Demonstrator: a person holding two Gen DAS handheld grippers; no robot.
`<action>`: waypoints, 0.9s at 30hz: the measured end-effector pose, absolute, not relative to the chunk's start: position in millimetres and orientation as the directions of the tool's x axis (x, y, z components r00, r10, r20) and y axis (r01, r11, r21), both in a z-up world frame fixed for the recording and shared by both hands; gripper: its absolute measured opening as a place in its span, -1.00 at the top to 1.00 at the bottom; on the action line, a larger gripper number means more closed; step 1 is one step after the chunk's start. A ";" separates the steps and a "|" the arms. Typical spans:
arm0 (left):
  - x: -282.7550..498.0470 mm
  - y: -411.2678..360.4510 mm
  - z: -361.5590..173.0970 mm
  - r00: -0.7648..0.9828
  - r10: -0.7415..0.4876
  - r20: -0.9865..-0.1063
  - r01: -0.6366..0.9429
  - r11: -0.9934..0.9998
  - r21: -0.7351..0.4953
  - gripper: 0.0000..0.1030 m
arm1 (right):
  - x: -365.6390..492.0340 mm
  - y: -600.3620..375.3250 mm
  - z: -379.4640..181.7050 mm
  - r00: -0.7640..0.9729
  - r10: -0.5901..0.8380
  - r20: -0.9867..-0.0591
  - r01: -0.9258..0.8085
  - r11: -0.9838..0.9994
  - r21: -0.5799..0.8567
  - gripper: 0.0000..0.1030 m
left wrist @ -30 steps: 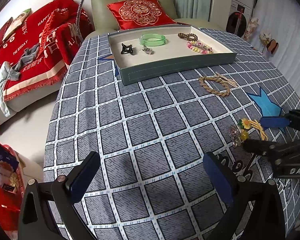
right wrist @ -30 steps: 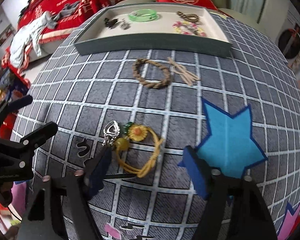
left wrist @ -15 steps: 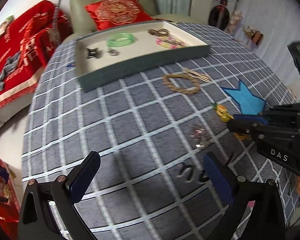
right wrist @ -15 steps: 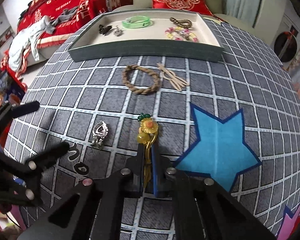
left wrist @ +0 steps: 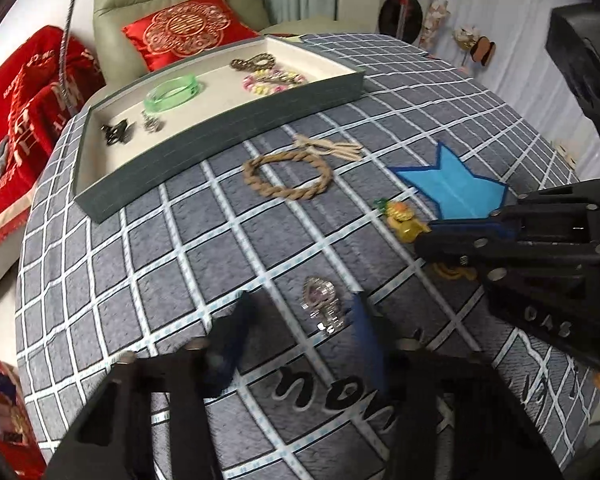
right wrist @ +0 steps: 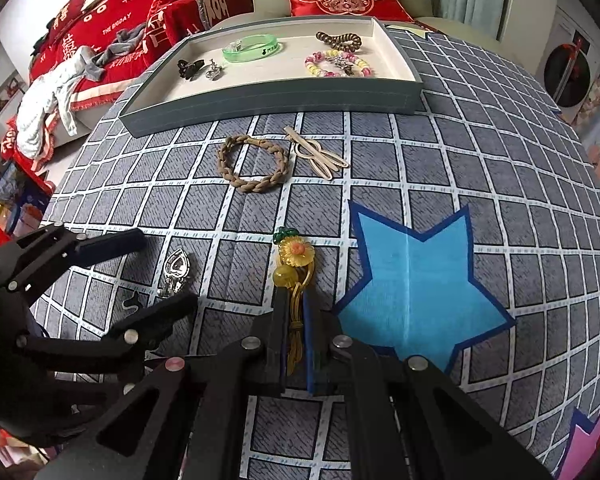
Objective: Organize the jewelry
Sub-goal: 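Grasp the yellow flower bracelet with the right tool while the left grasps the silver heart ring, then carry the yellow bracelet and heart ring into the tray and open both tools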
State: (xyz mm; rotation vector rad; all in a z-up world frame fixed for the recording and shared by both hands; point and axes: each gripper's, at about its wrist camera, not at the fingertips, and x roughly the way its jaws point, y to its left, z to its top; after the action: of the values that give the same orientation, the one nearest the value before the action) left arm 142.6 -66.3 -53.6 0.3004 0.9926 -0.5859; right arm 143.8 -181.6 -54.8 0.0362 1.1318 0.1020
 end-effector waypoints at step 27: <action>148.6 -26.4 -30.7 0.422 -0.432 -0.797 0.516 0.837 -0.181 0.37 | 149.0 -190.9 -41.8 0.407 0.164 -0.899 -0.052 0.986 0.156 0.51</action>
State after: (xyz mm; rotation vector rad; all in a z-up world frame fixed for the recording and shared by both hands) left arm 148.6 -26.4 -30.7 0.0971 0.9675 -0.5951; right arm 149.0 -190.9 -41.8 0.1095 1.1442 0.1365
